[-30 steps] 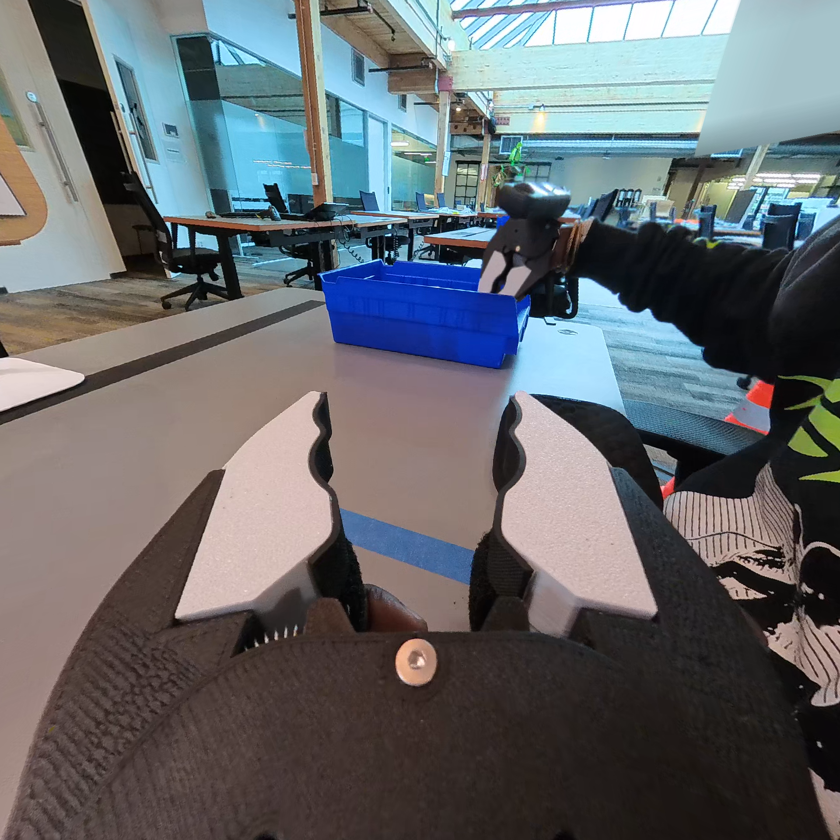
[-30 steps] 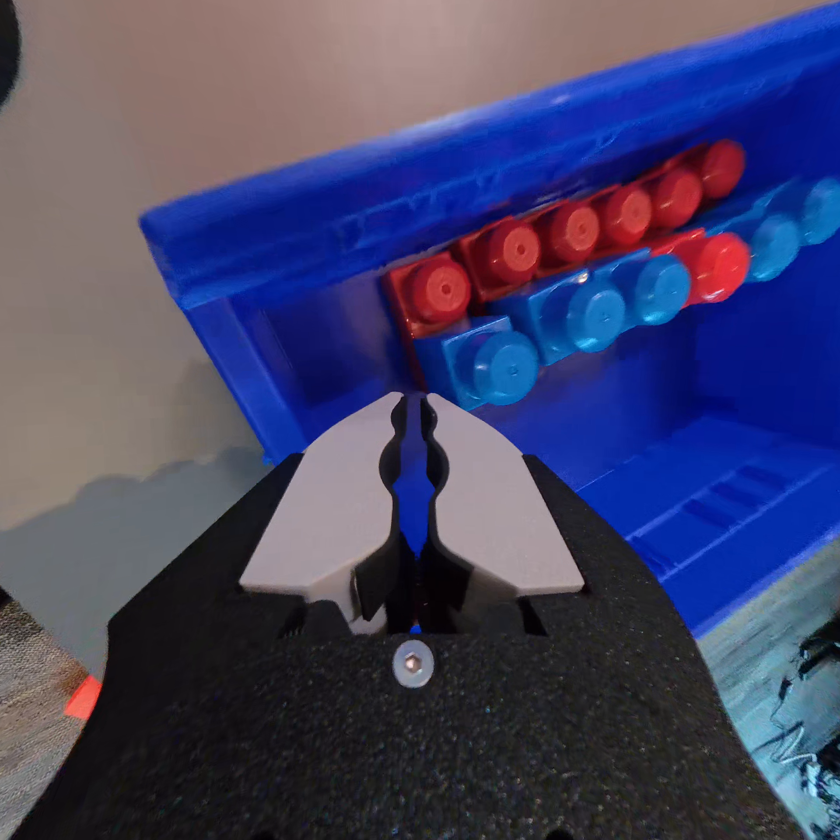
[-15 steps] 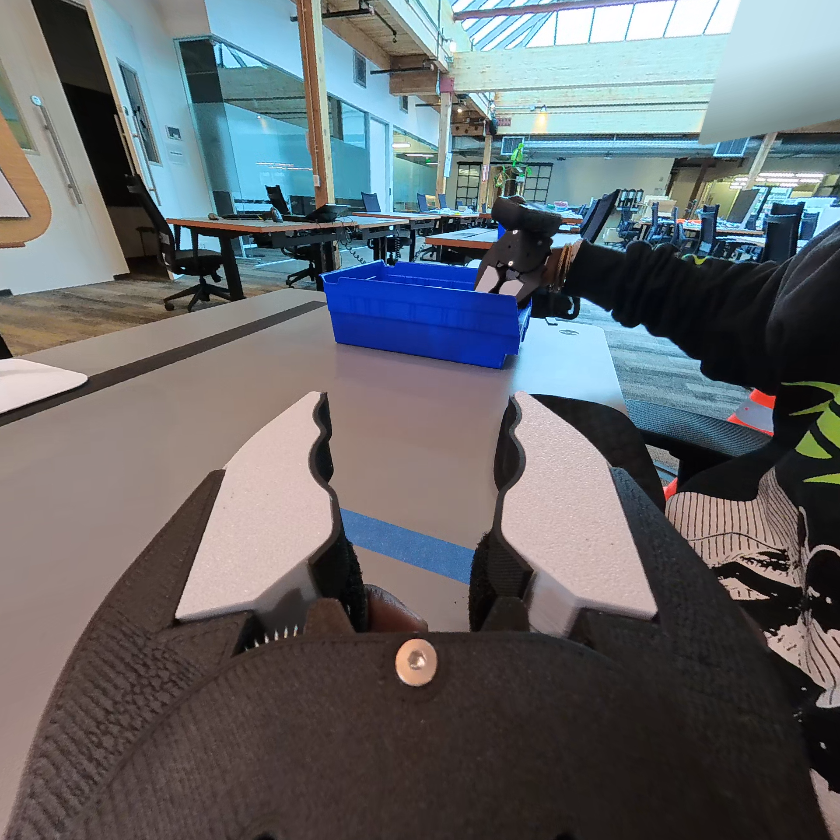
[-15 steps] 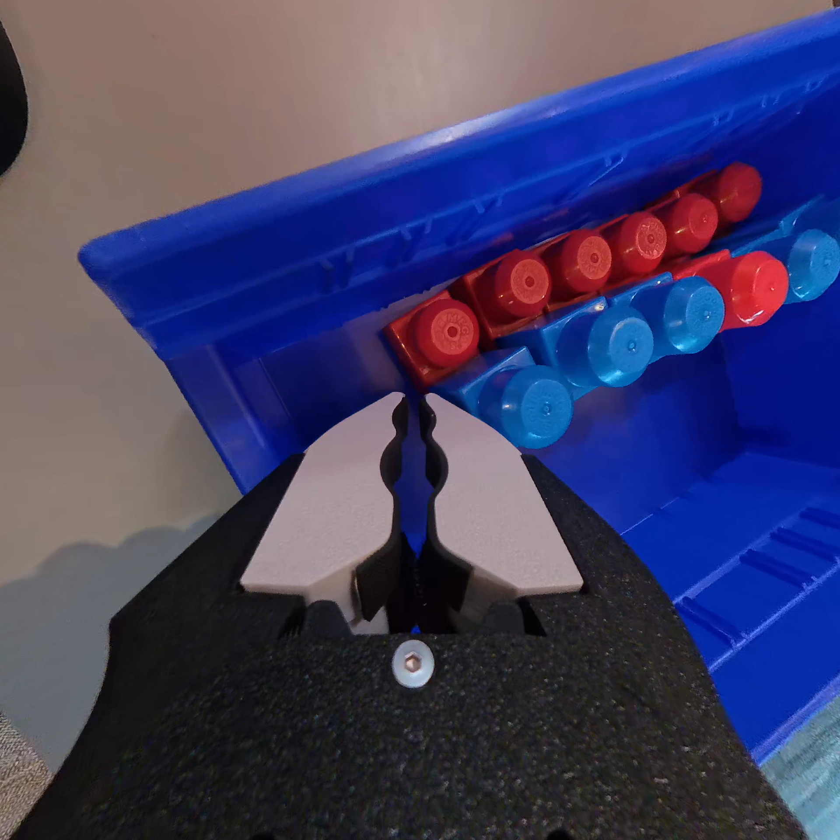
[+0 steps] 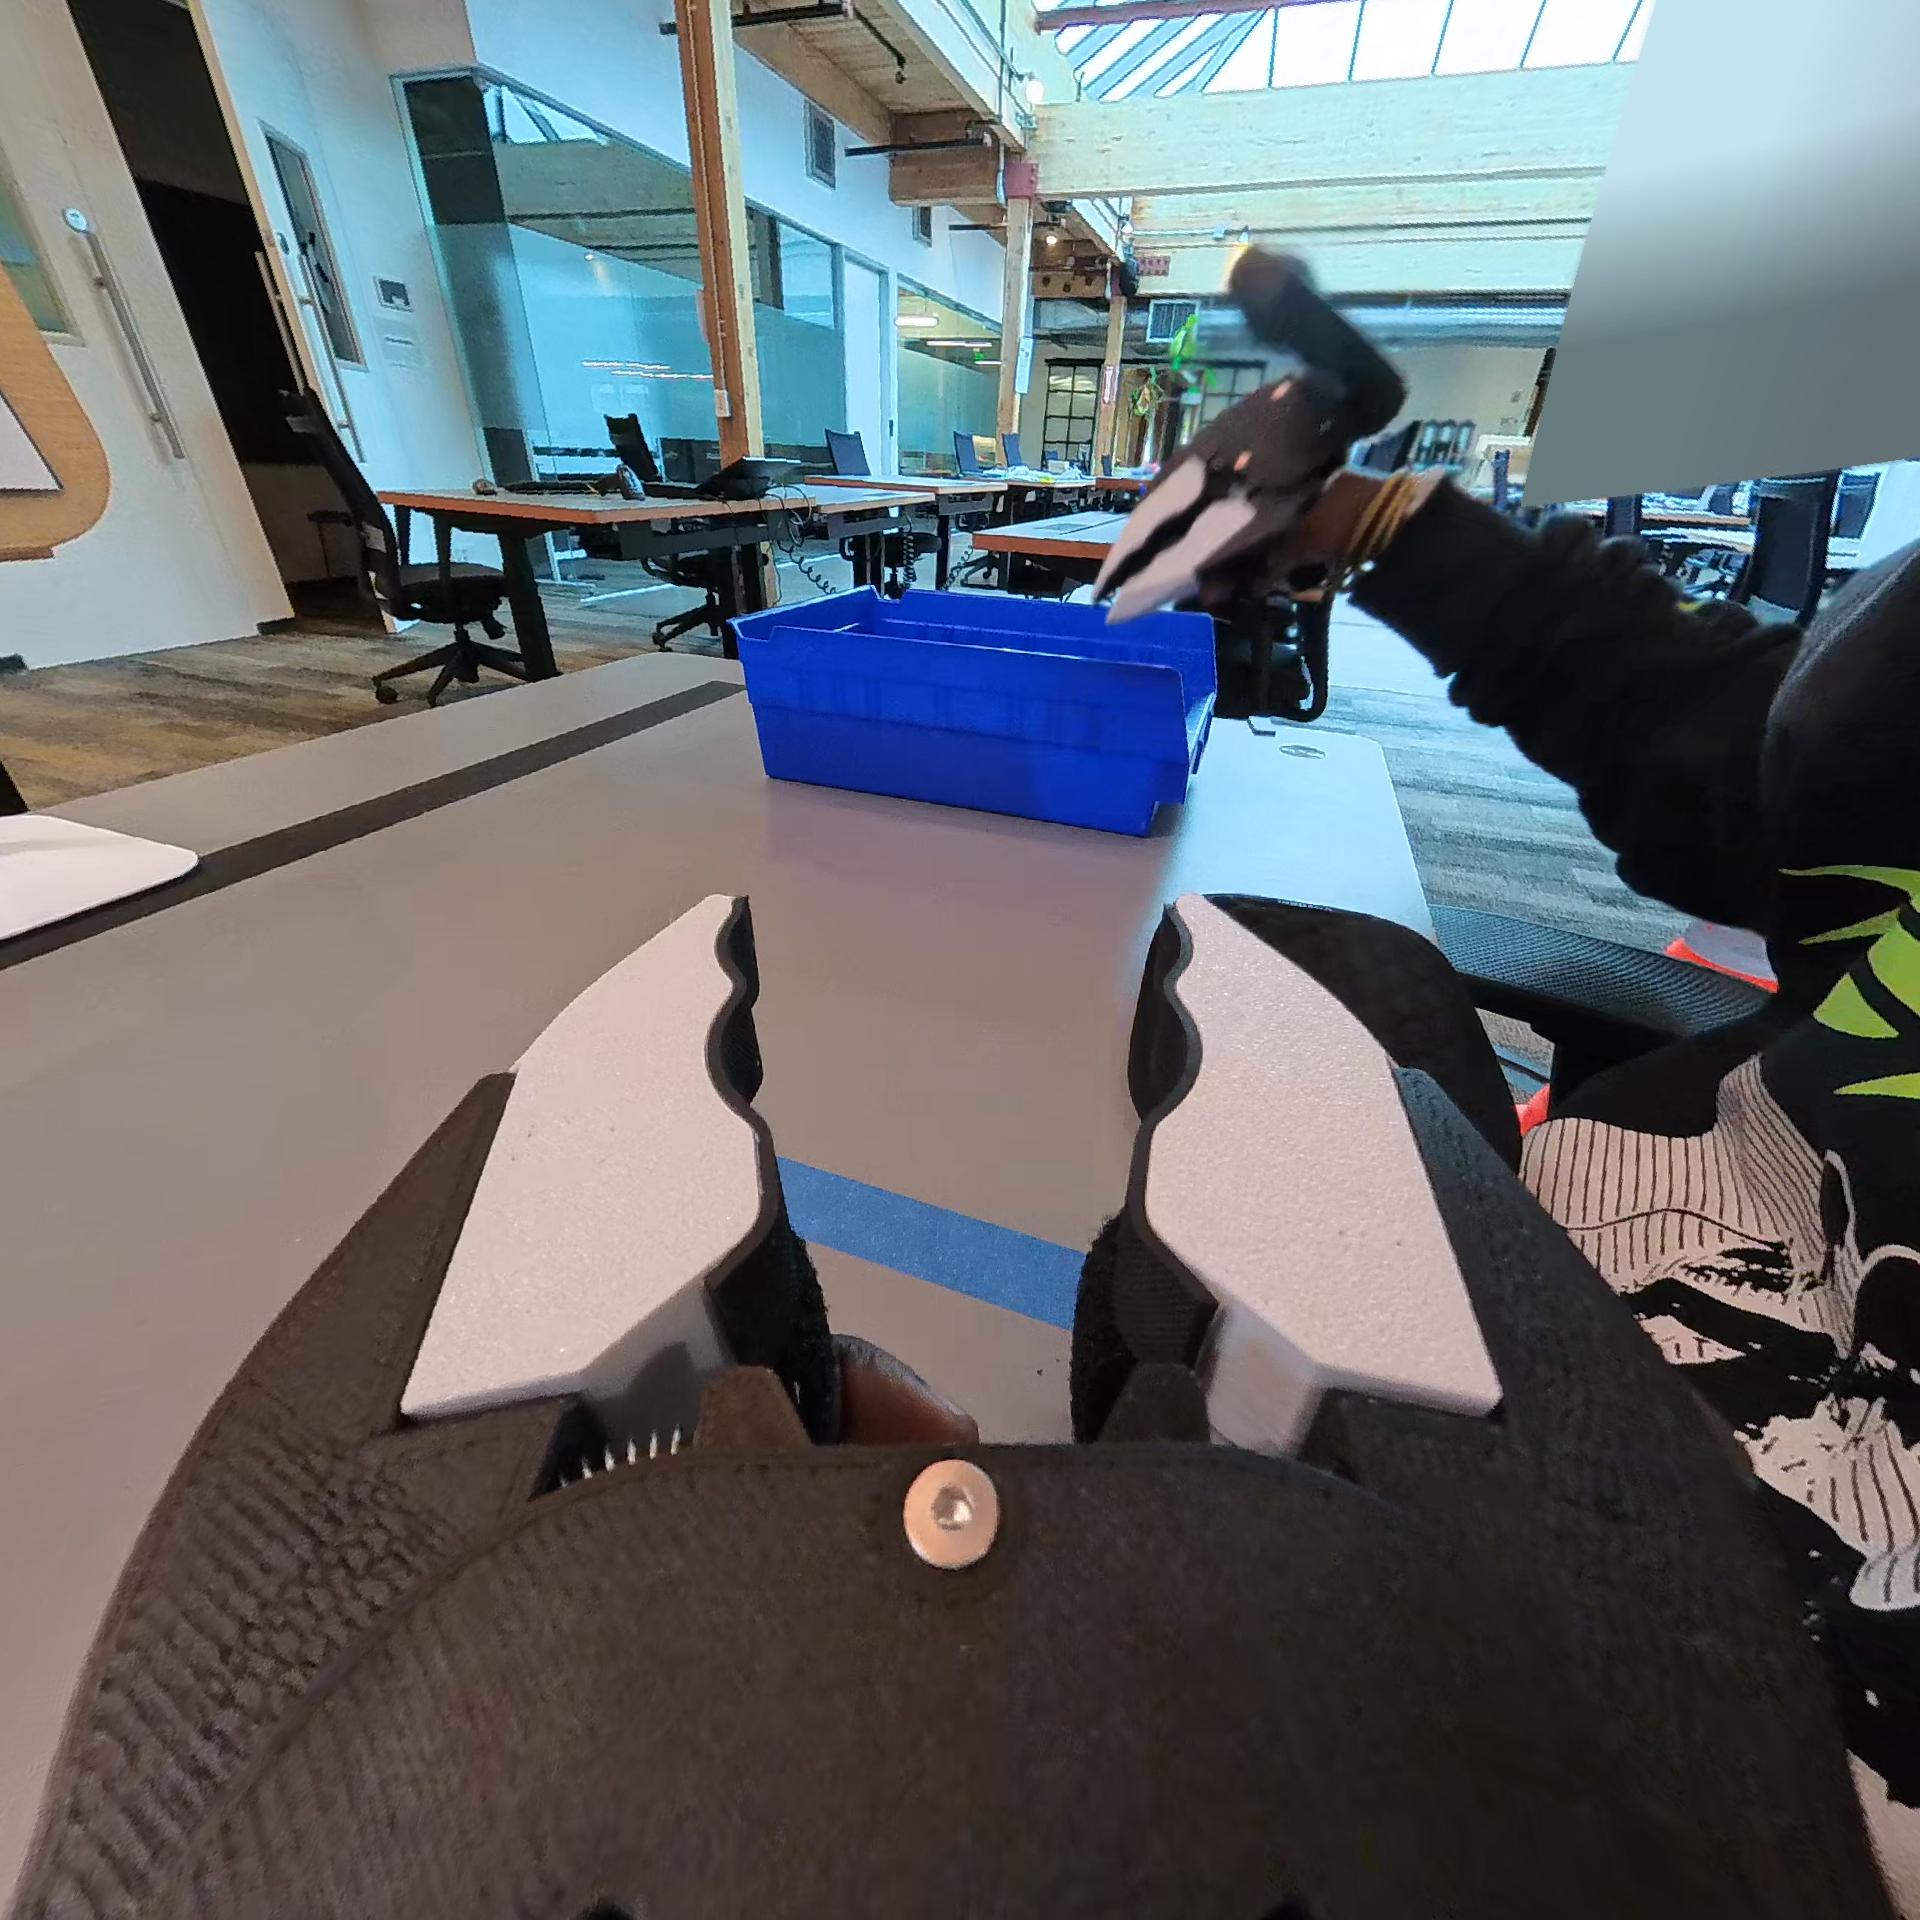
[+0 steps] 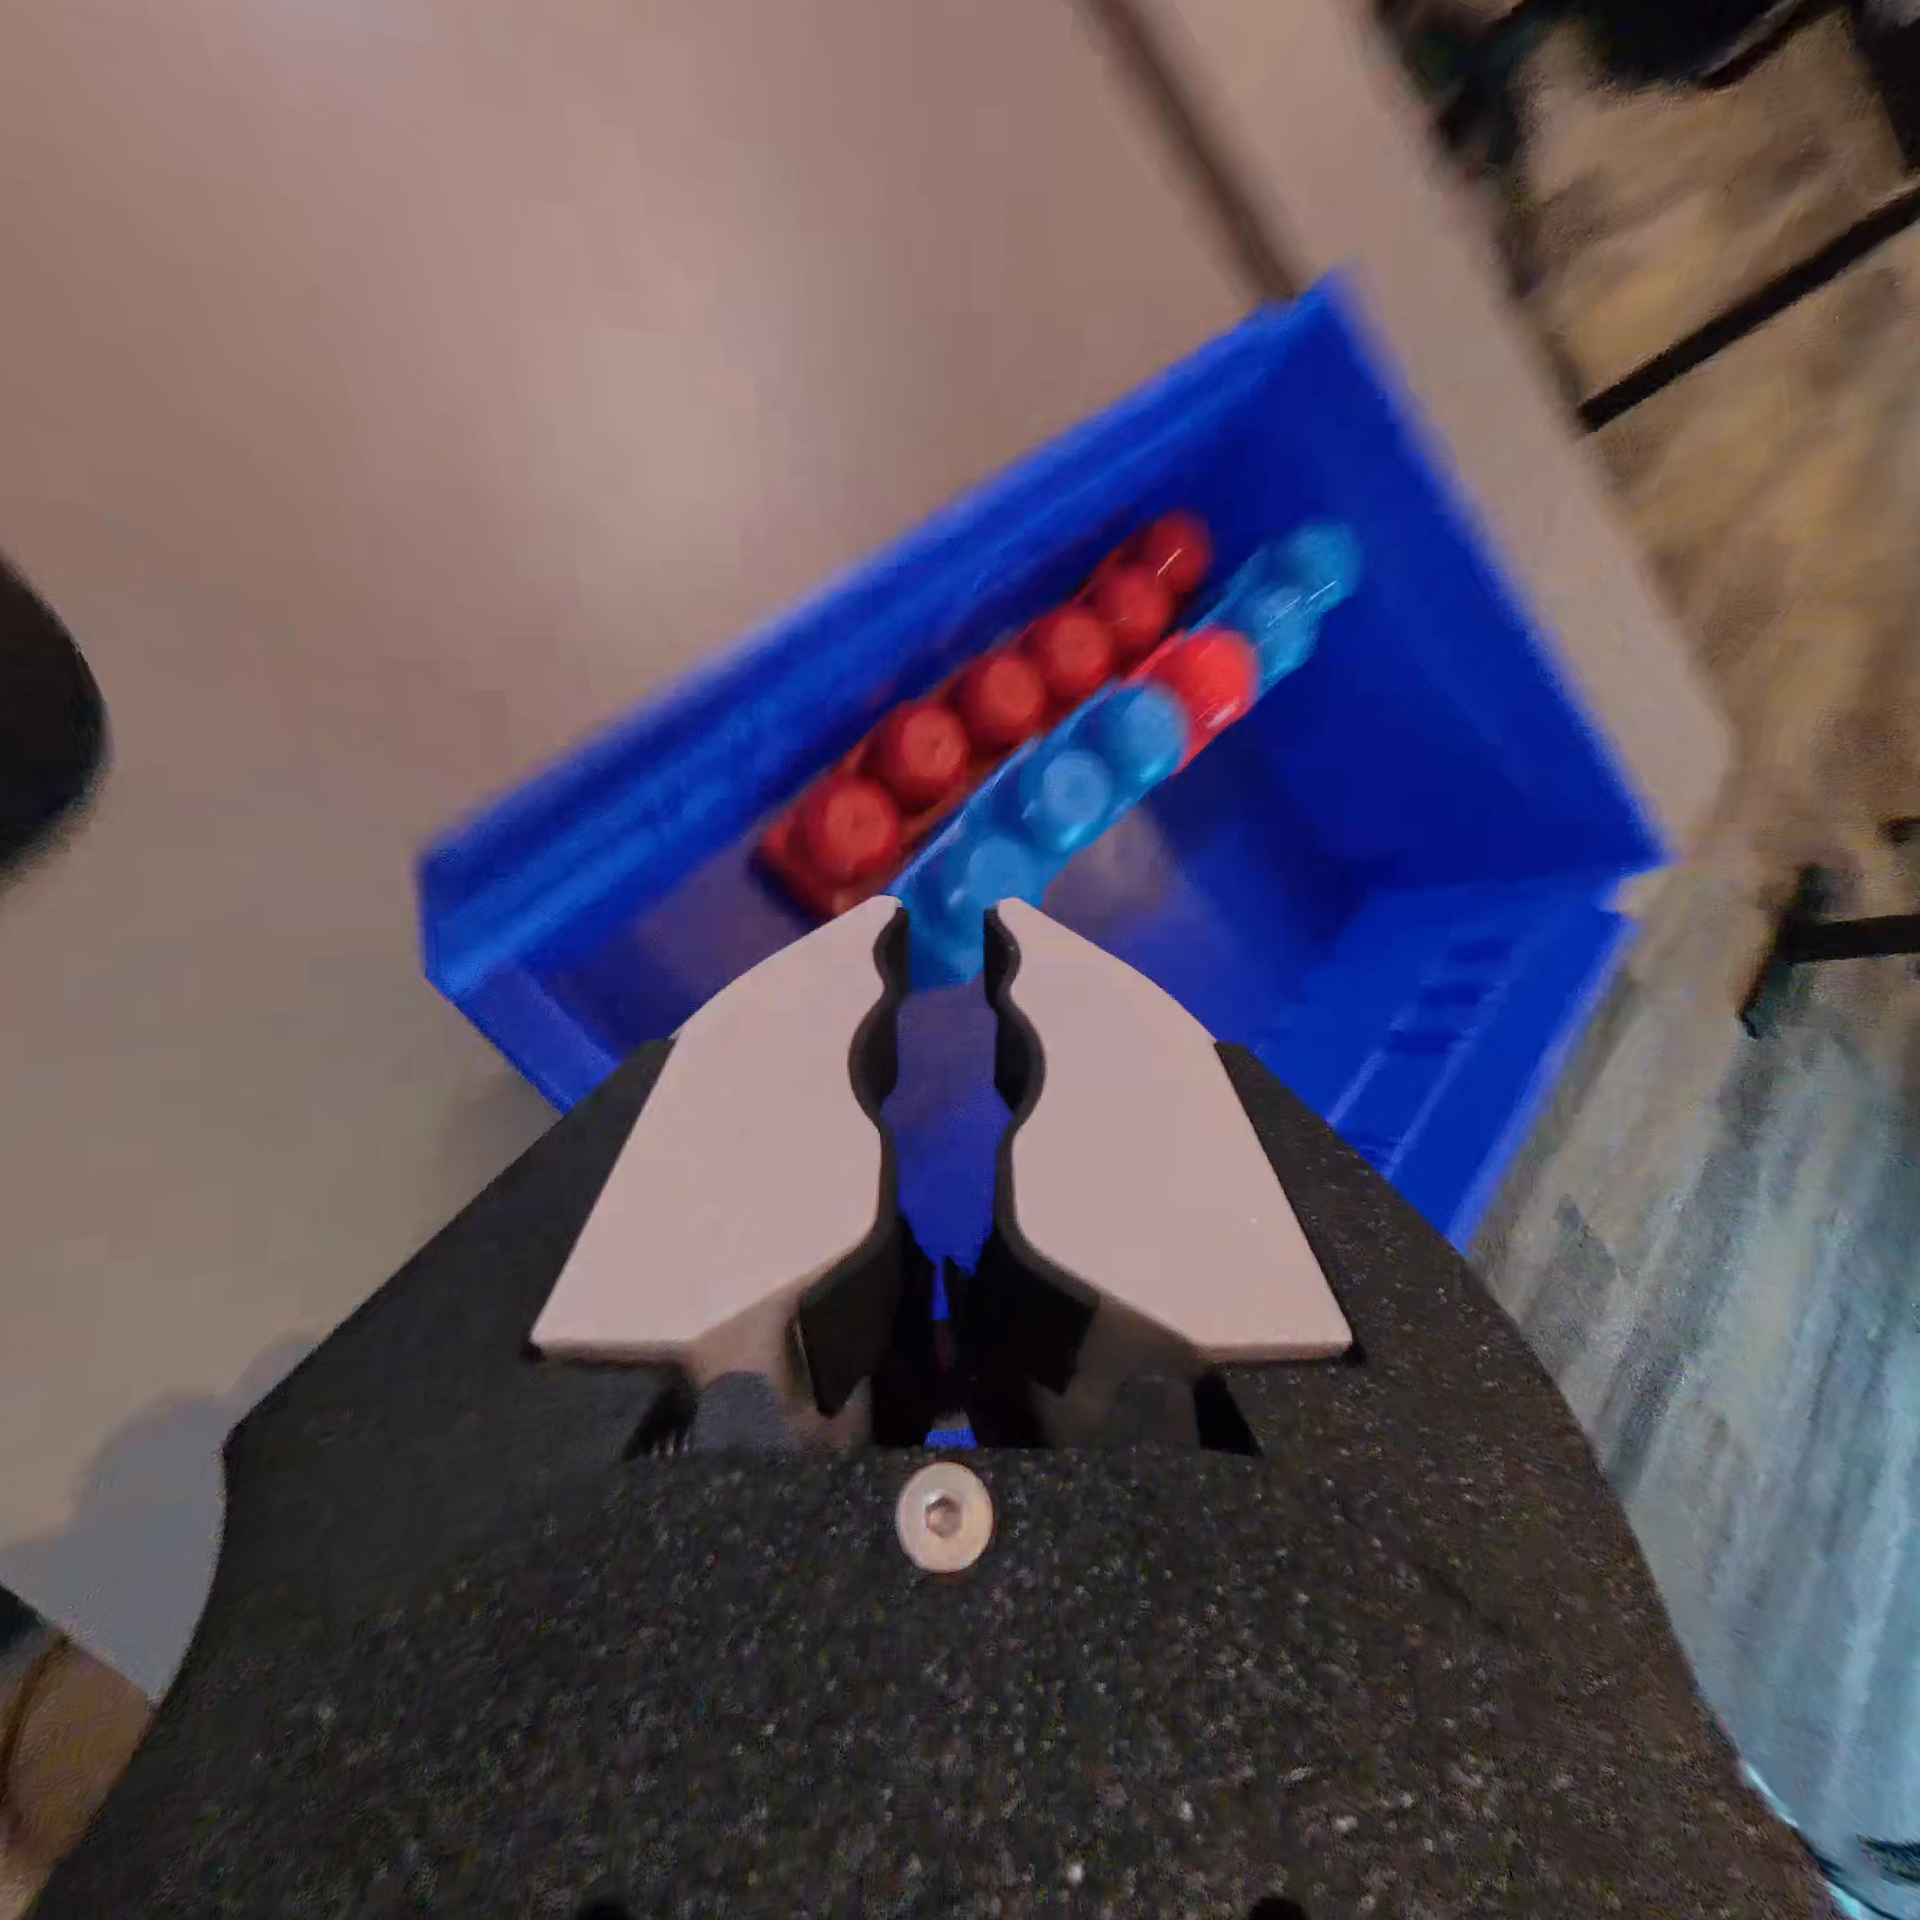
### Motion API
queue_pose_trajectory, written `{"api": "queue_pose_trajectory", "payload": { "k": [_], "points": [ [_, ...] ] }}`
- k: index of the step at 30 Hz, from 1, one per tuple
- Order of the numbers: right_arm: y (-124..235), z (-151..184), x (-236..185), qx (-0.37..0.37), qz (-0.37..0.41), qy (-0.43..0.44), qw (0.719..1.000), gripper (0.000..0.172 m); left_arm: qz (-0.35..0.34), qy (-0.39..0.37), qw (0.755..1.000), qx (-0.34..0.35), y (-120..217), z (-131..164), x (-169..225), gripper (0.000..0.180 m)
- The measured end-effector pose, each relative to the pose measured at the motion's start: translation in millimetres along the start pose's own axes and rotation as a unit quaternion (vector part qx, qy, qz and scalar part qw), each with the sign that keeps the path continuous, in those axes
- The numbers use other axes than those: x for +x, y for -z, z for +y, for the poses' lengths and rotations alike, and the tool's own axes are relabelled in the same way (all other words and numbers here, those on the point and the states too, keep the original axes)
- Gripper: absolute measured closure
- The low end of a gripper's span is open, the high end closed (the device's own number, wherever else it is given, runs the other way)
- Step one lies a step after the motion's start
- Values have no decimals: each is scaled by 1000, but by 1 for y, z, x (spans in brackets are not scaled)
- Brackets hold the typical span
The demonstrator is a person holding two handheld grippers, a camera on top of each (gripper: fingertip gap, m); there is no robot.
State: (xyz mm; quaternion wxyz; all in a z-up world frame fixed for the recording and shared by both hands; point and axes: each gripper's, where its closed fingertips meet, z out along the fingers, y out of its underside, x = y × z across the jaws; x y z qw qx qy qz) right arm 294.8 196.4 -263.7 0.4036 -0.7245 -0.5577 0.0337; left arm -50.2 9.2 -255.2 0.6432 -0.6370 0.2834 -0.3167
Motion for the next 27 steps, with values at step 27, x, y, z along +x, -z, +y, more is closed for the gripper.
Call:
{"api": "queue_pose_trajectory", "payload": {
  "k": [27],
  "points": [
    [-42,-196,-214,420,-216,-218,854,113,-164,2,981,-105,93,-75,-69,110]
  ]
}}
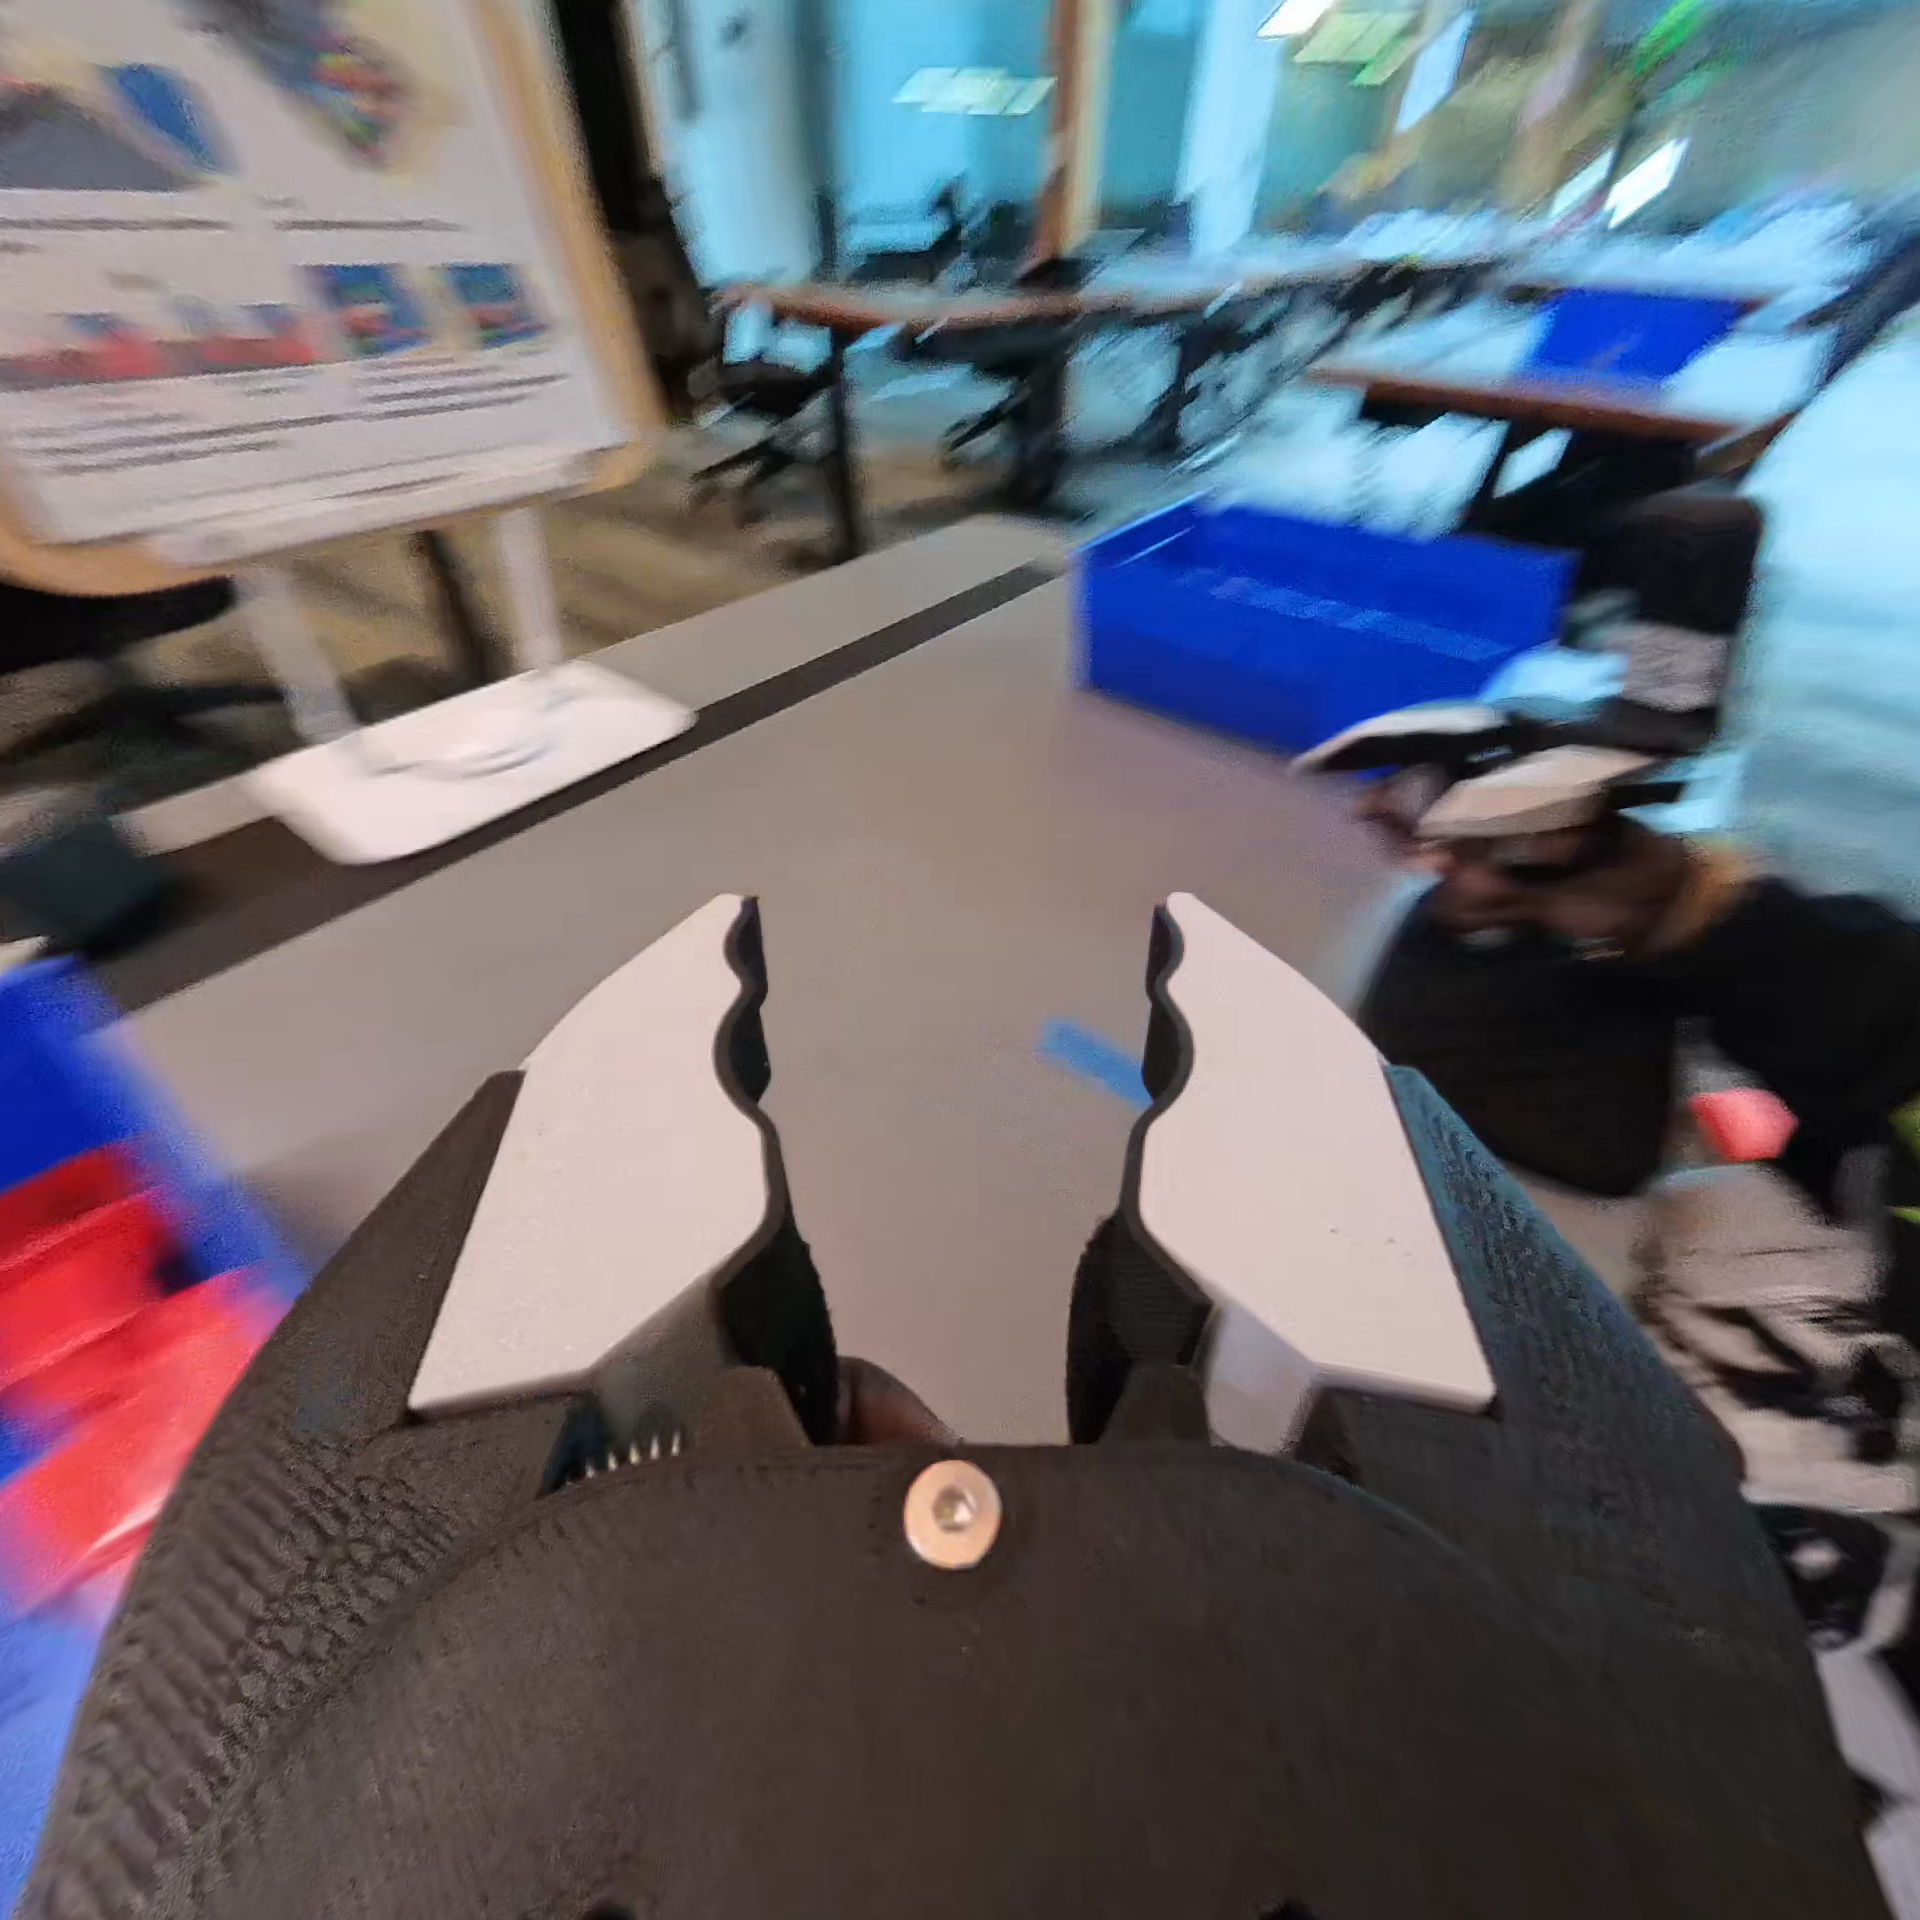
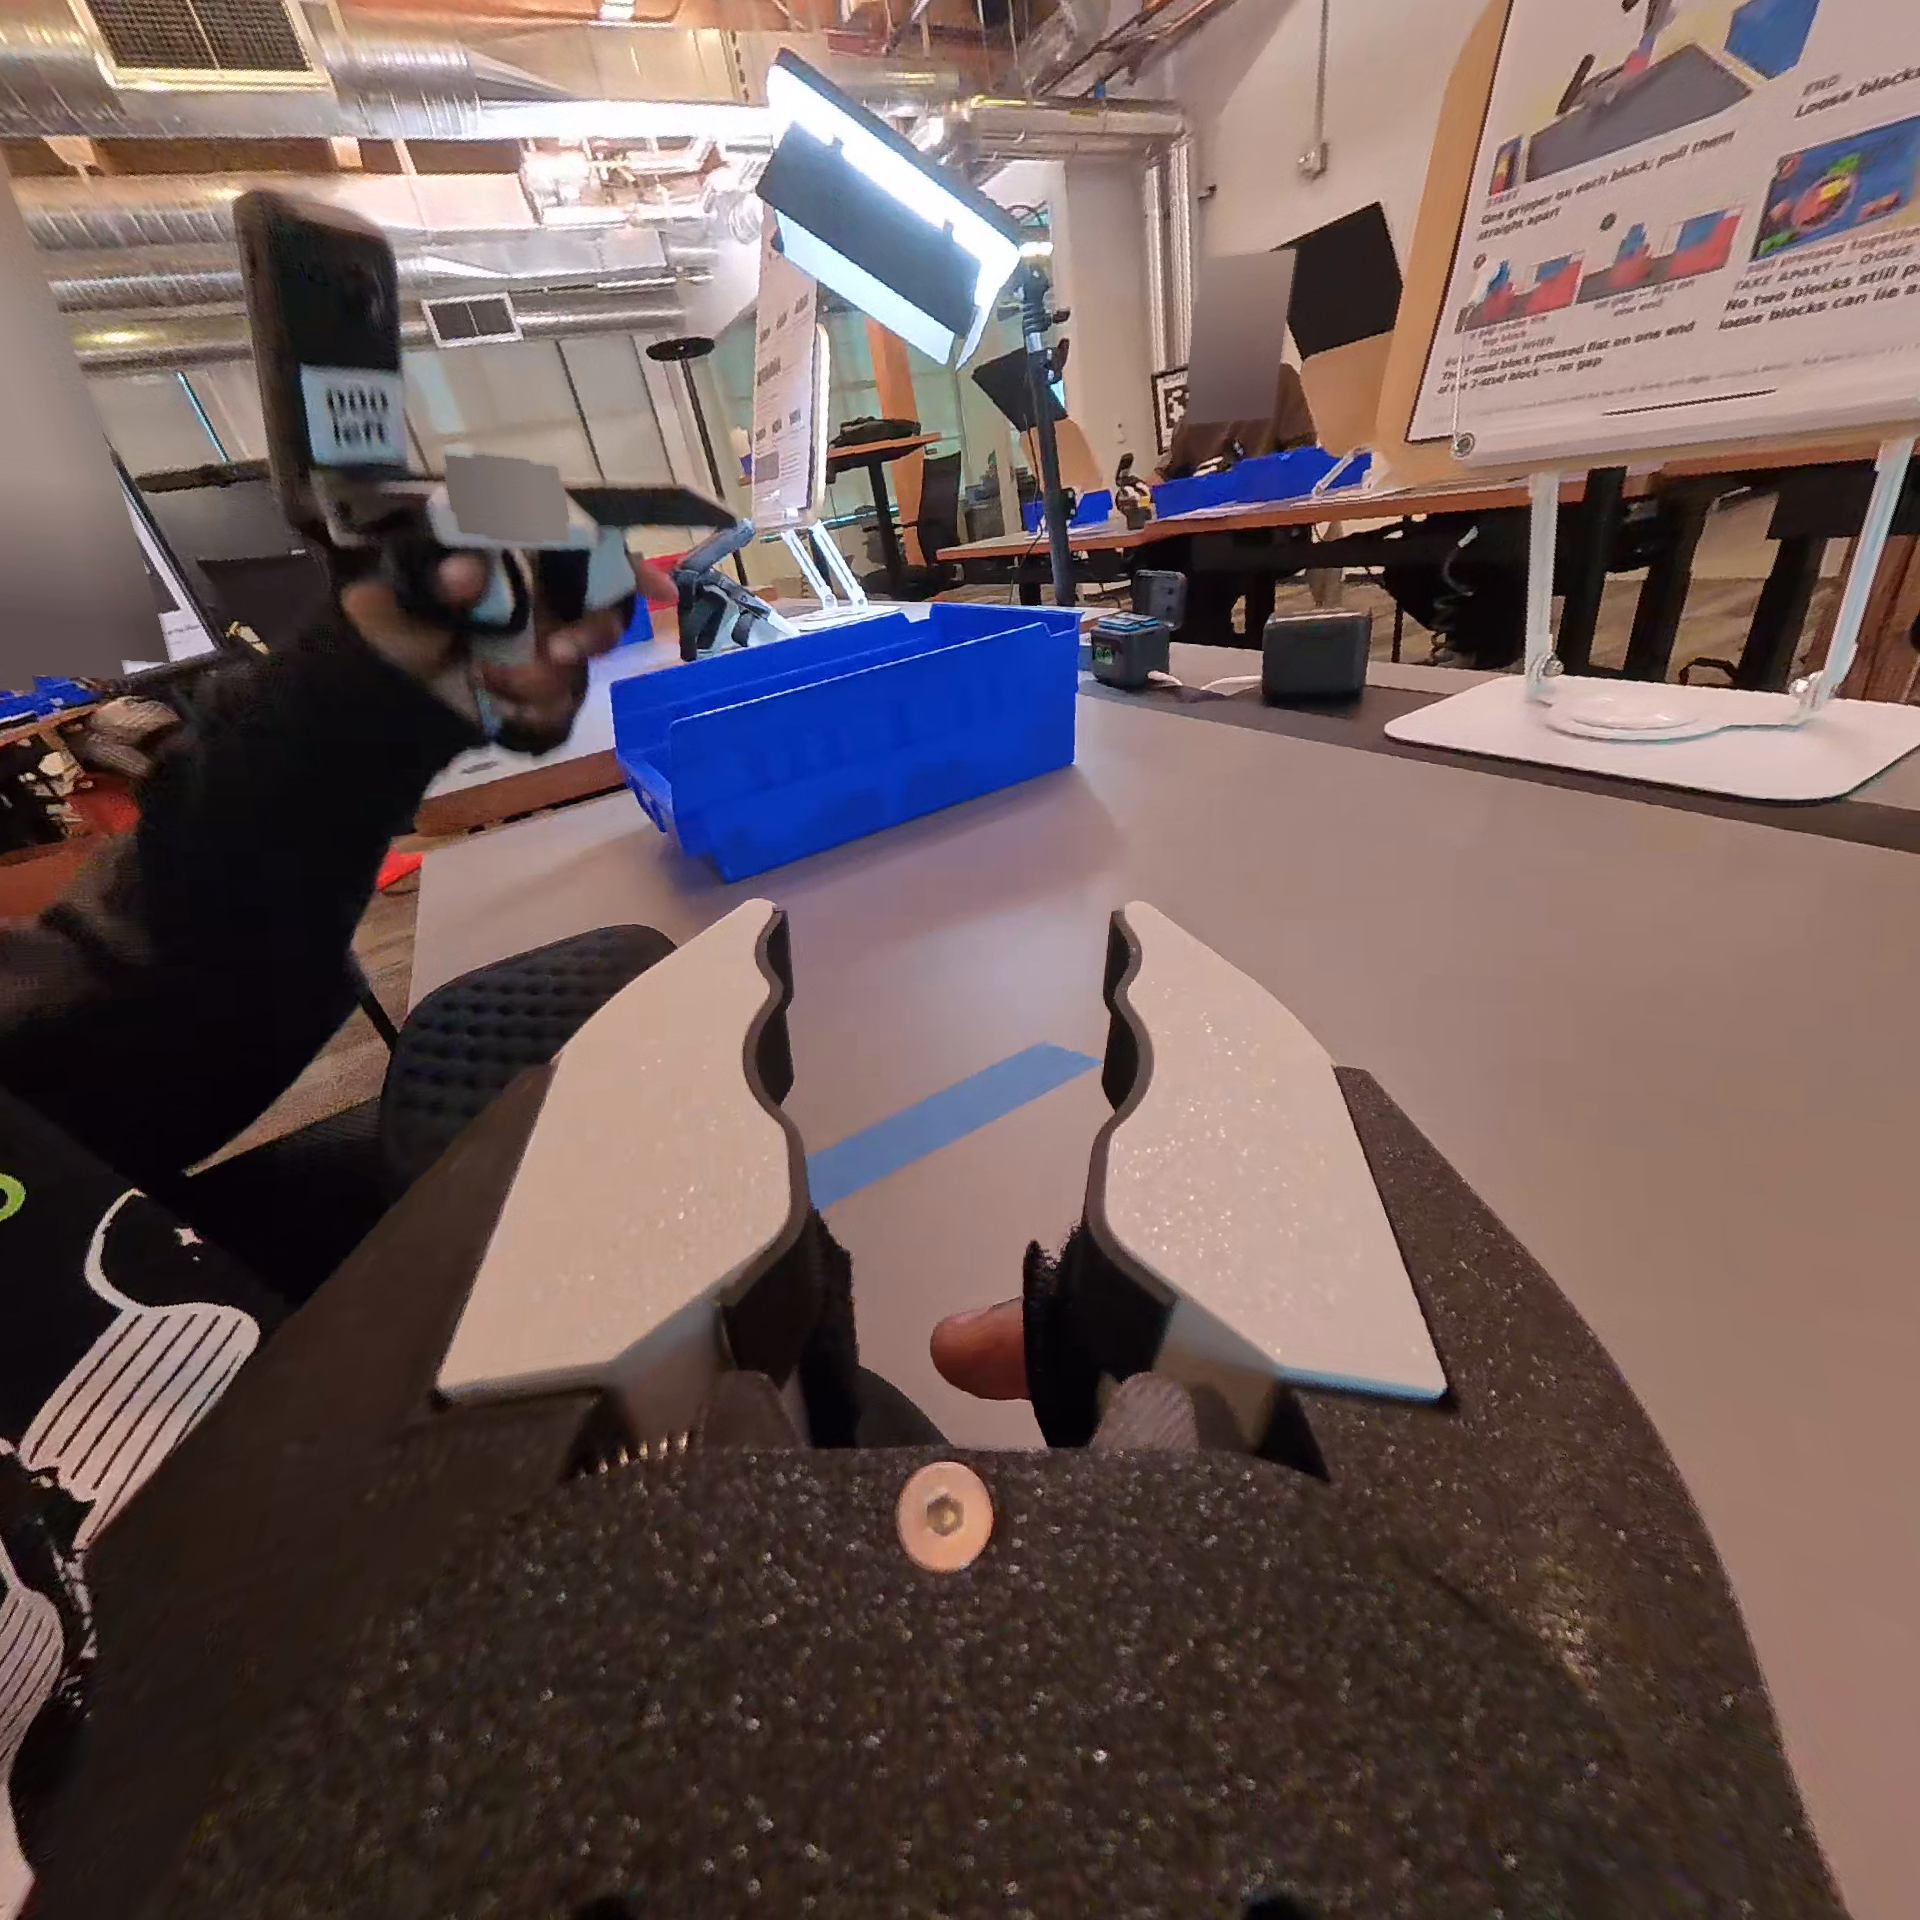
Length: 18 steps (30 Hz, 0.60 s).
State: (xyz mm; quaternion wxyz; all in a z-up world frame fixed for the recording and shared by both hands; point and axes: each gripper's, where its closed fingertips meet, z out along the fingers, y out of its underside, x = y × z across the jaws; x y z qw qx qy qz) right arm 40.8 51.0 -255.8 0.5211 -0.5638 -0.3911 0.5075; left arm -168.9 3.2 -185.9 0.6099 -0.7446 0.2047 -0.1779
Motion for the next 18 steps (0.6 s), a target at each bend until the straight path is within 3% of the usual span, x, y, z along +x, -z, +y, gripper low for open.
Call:
{"api": "queue_pose_trajectory", "payload": {
  "k": [2,5,9,12,18],
  "points": [
    [-1,2,-1,-3,-2,0,1000,115,-100,-26,992,-79,24,-4,-63,110],
    [-1,4,-2,-8,-2,5,1000,115,-243,-32,942,-230,56,17,-177,110],
    [-2,6,-2,-11,-5,2,1000,115,-272,67,877,-391,68,80,-277,116],
    [-2,5,-1,-8,-6,-3,1000,116,-301,83,823,-475,78,112,-318,116],
    [-1,5,-1,-6,-8,-7,1000,117,-298,134,785,-527,75,140,-341,118]
  ]
}}
